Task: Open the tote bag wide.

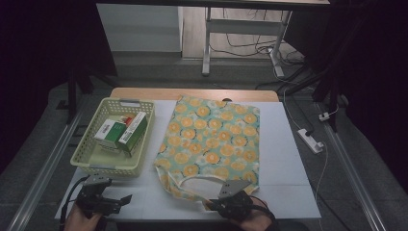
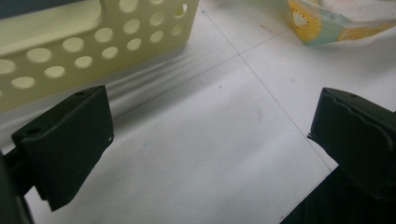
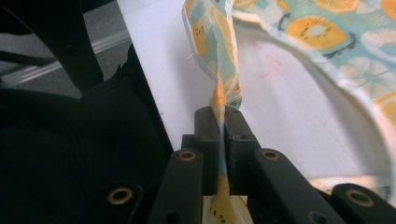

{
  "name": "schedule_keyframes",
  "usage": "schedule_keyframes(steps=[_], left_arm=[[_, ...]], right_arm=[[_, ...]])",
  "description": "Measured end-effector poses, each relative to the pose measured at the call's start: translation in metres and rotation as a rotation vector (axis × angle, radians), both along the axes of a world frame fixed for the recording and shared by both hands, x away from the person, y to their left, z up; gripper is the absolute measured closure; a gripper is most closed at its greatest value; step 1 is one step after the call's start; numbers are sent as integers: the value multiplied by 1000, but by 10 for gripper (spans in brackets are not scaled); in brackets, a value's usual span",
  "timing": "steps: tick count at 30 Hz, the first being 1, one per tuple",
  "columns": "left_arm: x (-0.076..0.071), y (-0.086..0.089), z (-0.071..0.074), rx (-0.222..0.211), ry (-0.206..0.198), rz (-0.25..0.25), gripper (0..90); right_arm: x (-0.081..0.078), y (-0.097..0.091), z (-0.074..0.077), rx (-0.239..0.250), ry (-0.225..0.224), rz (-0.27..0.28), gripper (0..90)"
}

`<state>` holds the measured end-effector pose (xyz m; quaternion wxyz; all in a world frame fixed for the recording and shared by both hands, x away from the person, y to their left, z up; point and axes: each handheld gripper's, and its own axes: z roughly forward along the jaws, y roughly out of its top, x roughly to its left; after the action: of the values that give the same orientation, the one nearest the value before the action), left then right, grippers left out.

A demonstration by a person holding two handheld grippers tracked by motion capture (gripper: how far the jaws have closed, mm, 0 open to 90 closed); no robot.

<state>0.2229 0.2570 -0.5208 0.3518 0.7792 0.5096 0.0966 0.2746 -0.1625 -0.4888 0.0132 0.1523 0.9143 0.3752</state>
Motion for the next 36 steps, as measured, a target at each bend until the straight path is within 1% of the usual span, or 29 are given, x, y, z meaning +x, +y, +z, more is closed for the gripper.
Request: schedule_keyframes(steps=[3,4,6,7,9,11,14,18,20,26,30,34,36], left_arm=[[0,0,0,-2,2,0,0],[0,0,0,-2,3,0,0],[1,0,0,-4,4,1,0],[1,1,0,-5,6,0,0],[1,1,0,-6,7,1,0],[1,1,0,-6,8,0,0],[1,1,0,-8,6,-1,0],[0,1,0,-8,2,-3,0],[0,1,0,-16,6,-9,0],[1,2,0,-22,9,-12,0],[1,2,0,-29,12,-17,0],[2,3,-1,-49,22,-34,0],[3,3,-1,-56,21,-42,0]], right_arm=[[4,-3,5,27,25,-2,850],[5,-4,6,34,26,-6,839],[8,-5,7,37,37,-14,803],[8,-5,6,38,36,-17,800],[9,-4,6,34,42,-10,838],[8,-3,6,20,30,-2,886],[8,-1,6,7,25,-4,893],[11,-3,10,16,17,-14,894],[14,-3,13,24,2,-18,894],[30,-5,18,32,-7,-64,894],[42,-7,23,46,-15,-91,894],[56,-8,27,61,-24,-115,894],[63,-8,29,64,-29,-127,894]])
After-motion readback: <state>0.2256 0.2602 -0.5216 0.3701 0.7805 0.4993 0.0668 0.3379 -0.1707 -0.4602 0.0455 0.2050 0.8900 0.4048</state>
